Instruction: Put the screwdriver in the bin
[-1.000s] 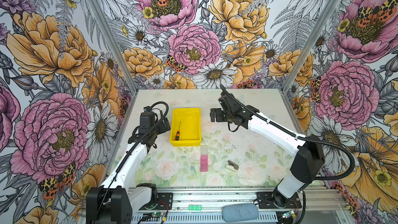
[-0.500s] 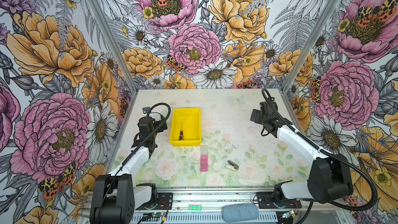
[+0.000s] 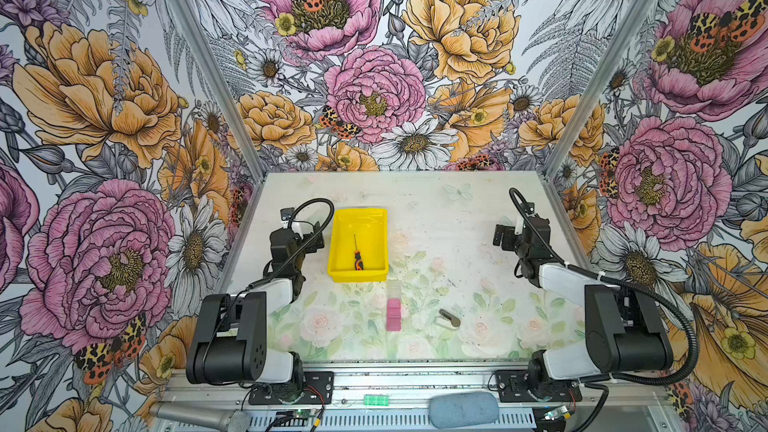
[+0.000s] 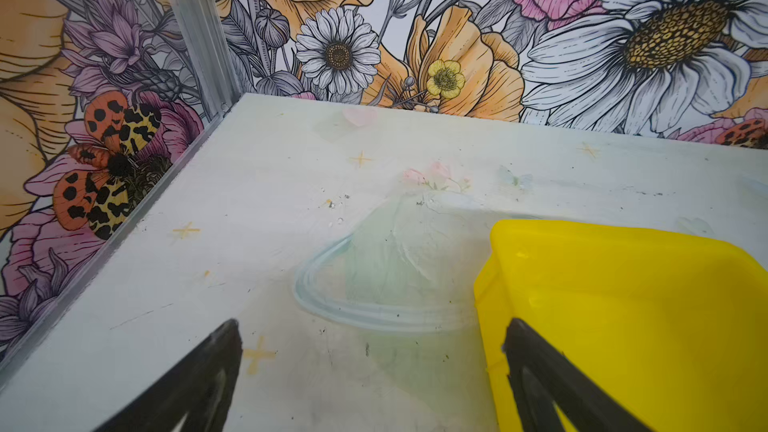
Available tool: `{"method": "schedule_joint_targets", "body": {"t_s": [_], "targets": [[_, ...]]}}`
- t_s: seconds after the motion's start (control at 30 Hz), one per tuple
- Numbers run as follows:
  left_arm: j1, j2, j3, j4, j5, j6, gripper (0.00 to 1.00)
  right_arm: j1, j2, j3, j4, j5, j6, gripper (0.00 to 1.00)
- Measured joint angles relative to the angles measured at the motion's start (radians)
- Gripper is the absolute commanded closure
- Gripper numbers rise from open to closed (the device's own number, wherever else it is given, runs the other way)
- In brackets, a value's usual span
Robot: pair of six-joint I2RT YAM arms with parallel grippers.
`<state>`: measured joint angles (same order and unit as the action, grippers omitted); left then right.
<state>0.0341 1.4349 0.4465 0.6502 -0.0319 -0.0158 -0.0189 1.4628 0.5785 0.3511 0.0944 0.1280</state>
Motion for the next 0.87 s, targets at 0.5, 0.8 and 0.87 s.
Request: {"method": "schedule_joint_targets", "body": {"t_s": [0.5,0.8,0.87], "targets": [[0.0,0.121,-0.061,0.23,0.021,0.008,0.01,-0.014,0.064,-0.173,0.389,-0.013,-0.025,0.01],[-0.004,0.121,-0.061,0.239,0.021,0.009,0.01,-0.013,0.064,-0.176,0.45,-0.009,-0.025,0.0],[-0.006,0.121,-0.061,0.239,0.018,0.011,0.01,-0.012,0.064,-0.176,0.452,-0.009,-0.025,0.0]]}}
